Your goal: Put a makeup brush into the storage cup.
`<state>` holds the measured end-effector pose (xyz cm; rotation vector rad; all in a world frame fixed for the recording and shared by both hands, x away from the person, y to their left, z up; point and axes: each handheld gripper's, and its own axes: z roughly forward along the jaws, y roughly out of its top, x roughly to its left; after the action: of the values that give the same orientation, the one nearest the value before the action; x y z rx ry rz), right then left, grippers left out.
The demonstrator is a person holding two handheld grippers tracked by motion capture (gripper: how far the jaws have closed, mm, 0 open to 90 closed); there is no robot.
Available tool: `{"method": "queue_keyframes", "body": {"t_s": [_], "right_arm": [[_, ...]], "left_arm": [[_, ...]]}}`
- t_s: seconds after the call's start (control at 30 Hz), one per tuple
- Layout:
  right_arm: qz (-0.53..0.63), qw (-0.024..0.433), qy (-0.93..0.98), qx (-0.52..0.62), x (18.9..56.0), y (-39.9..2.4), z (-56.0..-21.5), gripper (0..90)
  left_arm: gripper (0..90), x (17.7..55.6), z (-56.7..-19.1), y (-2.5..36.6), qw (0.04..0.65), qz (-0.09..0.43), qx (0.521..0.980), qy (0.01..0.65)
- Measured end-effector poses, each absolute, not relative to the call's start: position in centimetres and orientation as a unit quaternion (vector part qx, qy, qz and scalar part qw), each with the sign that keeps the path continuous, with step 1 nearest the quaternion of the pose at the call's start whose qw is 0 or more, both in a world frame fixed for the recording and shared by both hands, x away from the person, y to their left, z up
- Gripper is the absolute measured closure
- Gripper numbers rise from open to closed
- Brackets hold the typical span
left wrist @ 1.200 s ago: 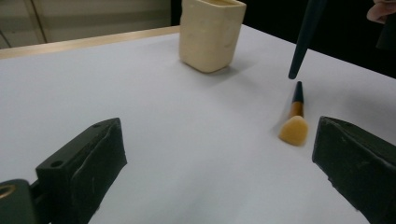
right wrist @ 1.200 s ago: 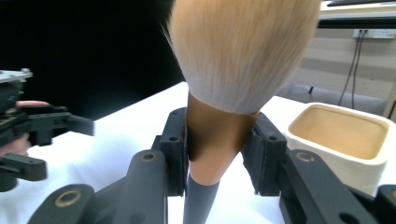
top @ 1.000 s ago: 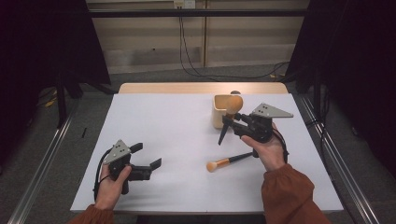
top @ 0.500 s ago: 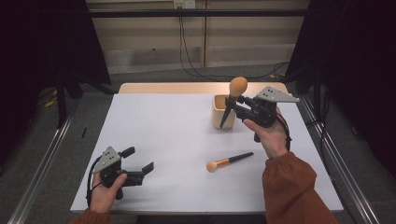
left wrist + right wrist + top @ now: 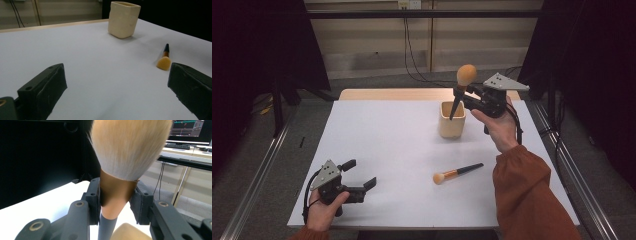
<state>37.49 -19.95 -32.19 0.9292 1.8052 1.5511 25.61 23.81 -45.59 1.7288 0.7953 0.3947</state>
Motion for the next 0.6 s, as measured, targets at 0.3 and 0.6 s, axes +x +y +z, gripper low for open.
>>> {"method": "queue_keyframes", "body": {"t_s": [0.3,0.6], "right_arm": [[0.578,0.305,0.665,0.362,39.5,-20.3,-32.4,63.6],[0.575,0.309,0.663,0.366,41.1,-20.0,-32.9,63.6]], "left_arm": [[1.7,25.7,-45.8,23.9,0.557,0.168,0.743,0.33],[1.8,25.7,-45.8,23.9,0.562,0.17,0.737,0.336]]}}
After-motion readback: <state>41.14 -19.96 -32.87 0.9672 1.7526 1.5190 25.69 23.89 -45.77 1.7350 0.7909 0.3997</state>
